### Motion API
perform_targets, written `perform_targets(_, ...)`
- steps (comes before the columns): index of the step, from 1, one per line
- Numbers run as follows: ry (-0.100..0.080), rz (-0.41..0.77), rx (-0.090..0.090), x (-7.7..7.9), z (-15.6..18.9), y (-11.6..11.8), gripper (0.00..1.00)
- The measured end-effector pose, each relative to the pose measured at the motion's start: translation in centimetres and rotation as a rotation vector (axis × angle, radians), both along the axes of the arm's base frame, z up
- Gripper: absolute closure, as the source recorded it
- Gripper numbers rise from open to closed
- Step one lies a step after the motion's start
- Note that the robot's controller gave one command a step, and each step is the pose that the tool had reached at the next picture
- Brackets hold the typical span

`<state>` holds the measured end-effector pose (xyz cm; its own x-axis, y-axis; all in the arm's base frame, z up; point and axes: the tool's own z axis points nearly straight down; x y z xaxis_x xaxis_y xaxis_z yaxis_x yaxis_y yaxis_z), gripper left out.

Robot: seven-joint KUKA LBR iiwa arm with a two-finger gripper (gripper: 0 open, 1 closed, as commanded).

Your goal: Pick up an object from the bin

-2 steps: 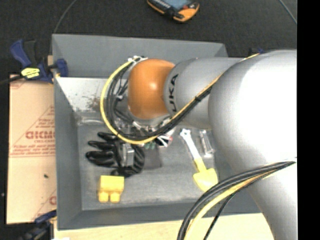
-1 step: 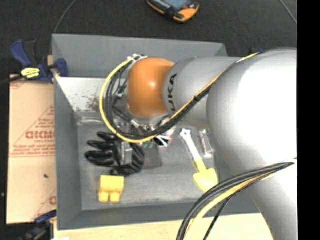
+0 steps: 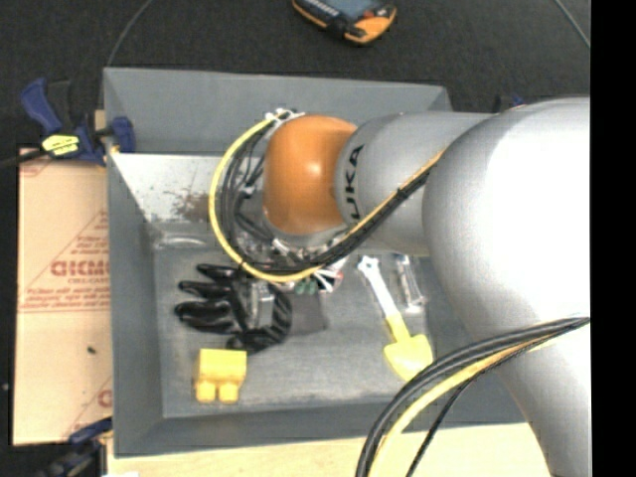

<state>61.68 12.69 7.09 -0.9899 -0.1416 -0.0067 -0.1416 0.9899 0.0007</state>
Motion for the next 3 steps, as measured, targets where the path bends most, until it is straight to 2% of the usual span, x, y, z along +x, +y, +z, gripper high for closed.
perform_targets(1, -0.006, -0.019, 0.005, 0.2, 1.1, 1.8, 0.00)
perform_targets(2, -0.005, -0.004, 0.001, 0.5, 0.1, -0.2, 1.00)
perform_targets(3, -0.005, -0.005, 0.001, 0.5, 0.1, -0.2, 1.00)
